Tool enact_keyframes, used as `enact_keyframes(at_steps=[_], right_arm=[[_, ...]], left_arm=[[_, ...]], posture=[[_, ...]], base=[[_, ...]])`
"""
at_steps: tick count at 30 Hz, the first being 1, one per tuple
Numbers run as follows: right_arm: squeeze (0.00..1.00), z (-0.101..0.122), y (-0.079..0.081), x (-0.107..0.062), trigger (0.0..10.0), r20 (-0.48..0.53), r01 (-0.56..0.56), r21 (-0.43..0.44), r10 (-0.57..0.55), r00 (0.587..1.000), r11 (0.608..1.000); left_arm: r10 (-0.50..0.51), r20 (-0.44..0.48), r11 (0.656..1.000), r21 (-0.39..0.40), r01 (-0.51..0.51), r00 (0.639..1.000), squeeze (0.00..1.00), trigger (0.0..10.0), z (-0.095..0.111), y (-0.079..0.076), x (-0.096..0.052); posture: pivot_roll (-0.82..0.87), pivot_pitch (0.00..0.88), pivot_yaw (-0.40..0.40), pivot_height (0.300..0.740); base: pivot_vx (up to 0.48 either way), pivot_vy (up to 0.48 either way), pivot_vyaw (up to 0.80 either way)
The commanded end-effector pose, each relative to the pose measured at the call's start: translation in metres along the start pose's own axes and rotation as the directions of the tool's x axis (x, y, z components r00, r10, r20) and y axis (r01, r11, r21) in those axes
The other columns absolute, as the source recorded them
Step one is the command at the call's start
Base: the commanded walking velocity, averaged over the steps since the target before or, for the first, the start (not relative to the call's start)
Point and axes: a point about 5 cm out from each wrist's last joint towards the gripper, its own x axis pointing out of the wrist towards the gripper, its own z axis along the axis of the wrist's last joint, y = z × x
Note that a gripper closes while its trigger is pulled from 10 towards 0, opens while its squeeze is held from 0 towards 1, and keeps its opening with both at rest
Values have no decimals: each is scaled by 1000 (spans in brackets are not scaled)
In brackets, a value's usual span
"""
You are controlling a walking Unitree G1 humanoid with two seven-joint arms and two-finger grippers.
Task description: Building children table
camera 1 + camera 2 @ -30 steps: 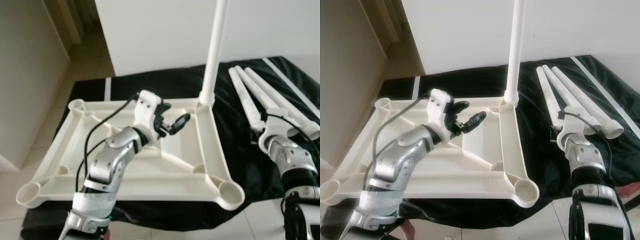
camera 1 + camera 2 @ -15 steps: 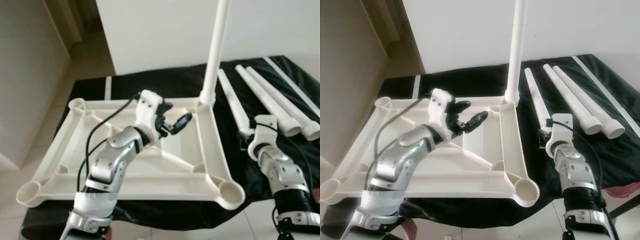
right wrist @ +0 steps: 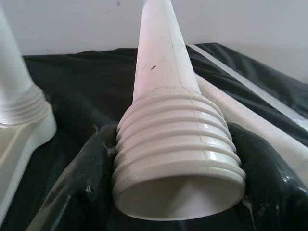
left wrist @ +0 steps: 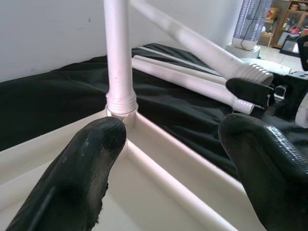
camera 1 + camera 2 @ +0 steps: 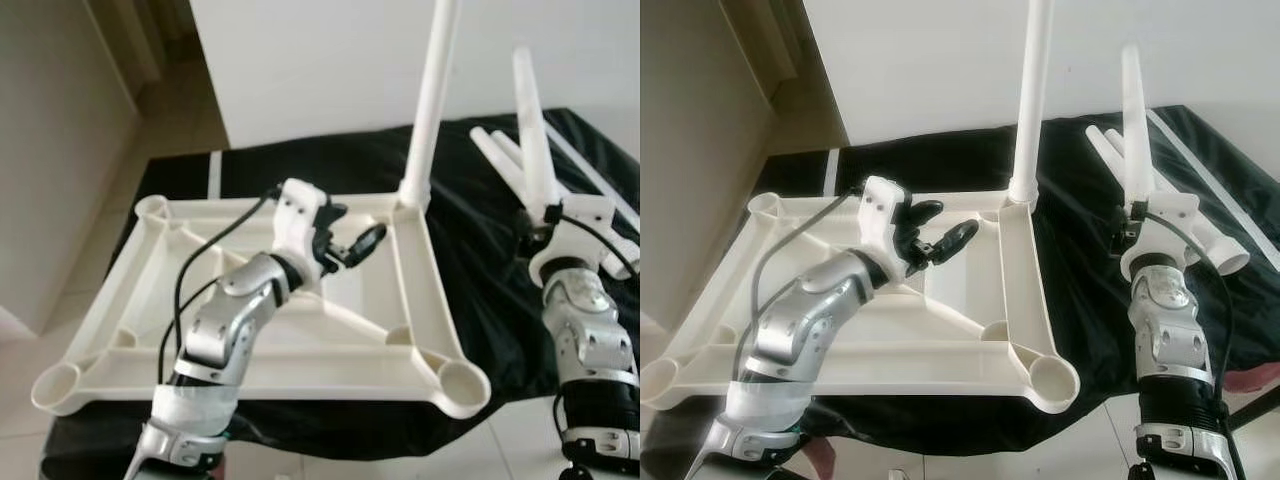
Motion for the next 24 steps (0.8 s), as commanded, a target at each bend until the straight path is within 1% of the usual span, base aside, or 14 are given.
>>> enact_keyframes(at_steps=[1,2,3,4,5,7,9,11,12,14,15,17,20,24], right_arm=[[0,7,2,-1,0,31,3,19,-3,1000,1000],[0,7,2,-1,0,31,3,19,-3,1000,1000],[0,8,-3,0,10000,36,41,27,-42,998,999],[0,10,-9,0,10000,45,86,35,-87,995,996],[0,10,-9,0,10000,45,86,35,-87,995,996],[0,9,-23,-1,10000,42,199,38,-201,979,979],[0,9,-23,-1,10000,42,199,38,-201,979,979],[0,0,-43,-5,10000,-23,345,46,-344,939,937],[0,0,-43,-5,10000,-23,345,46,-344,939,937],[0,-9,-55,-11,10000,-71,423,23,-421,904,906],[0,-9,-55,-11,10000,-71,423,23,-421,904,906],[0,-27,-68,-23,10000,-153,517,-2,-512,846,856],[0,-37,-74,-33,10000,-183,558,-28,-553,813,830],[0,-42,-76,-39,10000,-188,578,-73,-580,792,813]], left_arm=[[23,0,1000,7,-23,1000,0,10000,2,2,-1],[23,0,1000,7,-23,1000,0,10000,2,2,-1],[23,0,1000,7,-23,1000,0,10000,2,2,-2],[22,1,1000,8,-22,1000,0,10000,2,2,-1],[22,1,1000,8,-22,1000,0,10000,2,2,-1],[22,1,1000,7,-22,1000,0,10000,2,2,-1],[22,1,1000,7,-22,1000,0,10000,2,2,-1],[21,2,1000,5,-21,1000,0,10000,1,1,-1],[21,2,1000,5,-21,1000,0,10000,1,1,-1],[20,2,1000,4,-20,1000,0,10000,1,1,-1],[20,2,1000,4,-20,1000,0,10000,1,1,-1],[20,2,1000,3,-20,1000,0,10000,1,0,-2],[21,3,1000,-1,-21,1000,0,10000,0,0,-2],[22,1,1000,-2,-22,1000,0,10000,0,0,-2]], posture=[[-80,0,65,740],[-80,0,65,740],[-81,0,64,740],[-83,0,63,740],[-83,0,63,740],[-83,0,63,740],[-83,0,63,740],[-89,0,62,740],[-89,0,62,740],[-89,0,62,740],[-89,0,62,740],[-91,6,58,740],[-91,7,57,740],[-94,9,59,740]], base=[[0,0,0],[0,0,0],[0,0,0],[0,0,0],[0,0,0],[0,0,0],[0,0,0],[0,0,0],[0,0,0],[0,0,0],[0,0,0],[0,0,0],[0,0,0],[0,0,0]])
